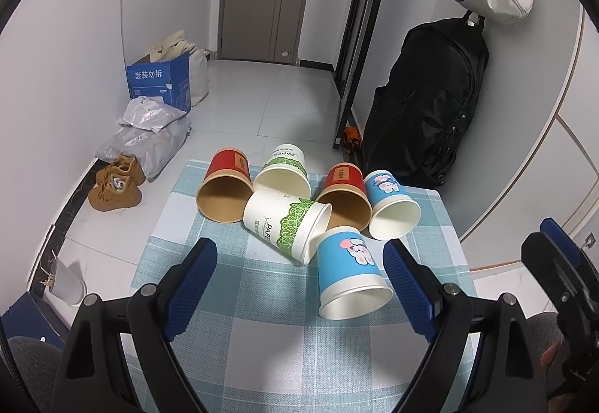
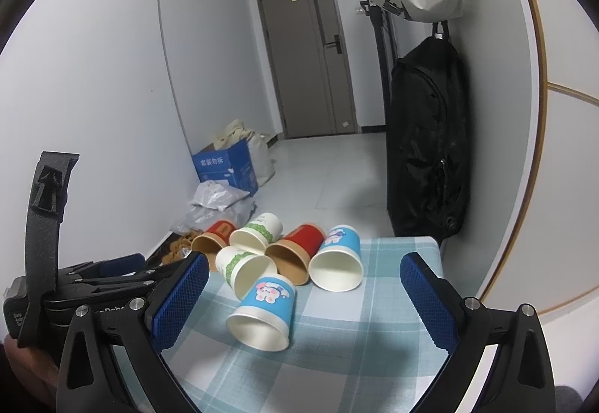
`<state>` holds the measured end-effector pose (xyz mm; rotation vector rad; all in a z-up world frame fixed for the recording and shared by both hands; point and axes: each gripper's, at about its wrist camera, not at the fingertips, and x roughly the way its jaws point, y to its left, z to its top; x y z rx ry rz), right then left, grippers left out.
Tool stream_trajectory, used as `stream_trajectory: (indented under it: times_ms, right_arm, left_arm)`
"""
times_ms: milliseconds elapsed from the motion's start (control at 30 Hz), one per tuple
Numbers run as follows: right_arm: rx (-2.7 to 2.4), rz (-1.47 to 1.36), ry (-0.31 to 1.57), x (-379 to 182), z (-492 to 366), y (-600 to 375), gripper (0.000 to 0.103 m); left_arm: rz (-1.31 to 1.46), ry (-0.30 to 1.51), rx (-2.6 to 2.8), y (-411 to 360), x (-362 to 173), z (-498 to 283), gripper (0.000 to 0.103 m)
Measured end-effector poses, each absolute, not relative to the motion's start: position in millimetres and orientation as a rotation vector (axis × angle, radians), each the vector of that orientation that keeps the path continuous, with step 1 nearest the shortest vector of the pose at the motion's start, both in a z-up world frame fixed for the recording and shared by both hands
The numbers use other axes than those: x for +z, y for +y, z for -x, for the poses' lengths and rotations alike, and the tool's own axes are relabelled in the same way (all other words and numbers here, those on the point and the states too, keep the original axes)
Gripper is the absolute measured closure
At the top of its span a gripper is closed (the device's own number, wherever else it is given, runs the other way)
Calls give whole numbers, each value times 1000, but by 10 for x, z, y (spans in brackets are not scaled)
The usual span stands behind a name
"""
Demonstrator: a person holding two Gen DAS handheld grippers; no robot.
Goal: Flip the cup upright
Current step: 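Move the left gripper onto the blue bunny cup and close it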
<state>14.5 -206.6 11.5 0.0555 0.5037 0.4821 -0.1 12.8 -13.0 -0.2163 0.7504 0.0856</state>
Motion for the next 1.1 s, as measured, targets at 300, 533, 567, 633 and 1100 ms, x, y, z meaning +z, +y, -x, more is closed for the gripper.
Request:
stream_trajectory:
  times_ms: [300,533,567,633,1100]
  right_arm:
    - [485,-62,499,132,-154,-2071,0]
    - [489,-69,502,145,-190,-2125,0]
    - [489,-71,501,147,-203,-2150,0]
    - [492,-73,503,153,-231,-2191,0]
    - [481,-163,613,-204,-524,-2478,0]
  left_arm:
    - [214,757,82,125,-158,-16,16]
    - [256,811,44,134,-233,-111,16]
    - [264,821,36,128,-245,-138,16]
    - [277,855,27,120,-292,-209,16]
    - [381,1096,-9,-10,-738,-650,16]
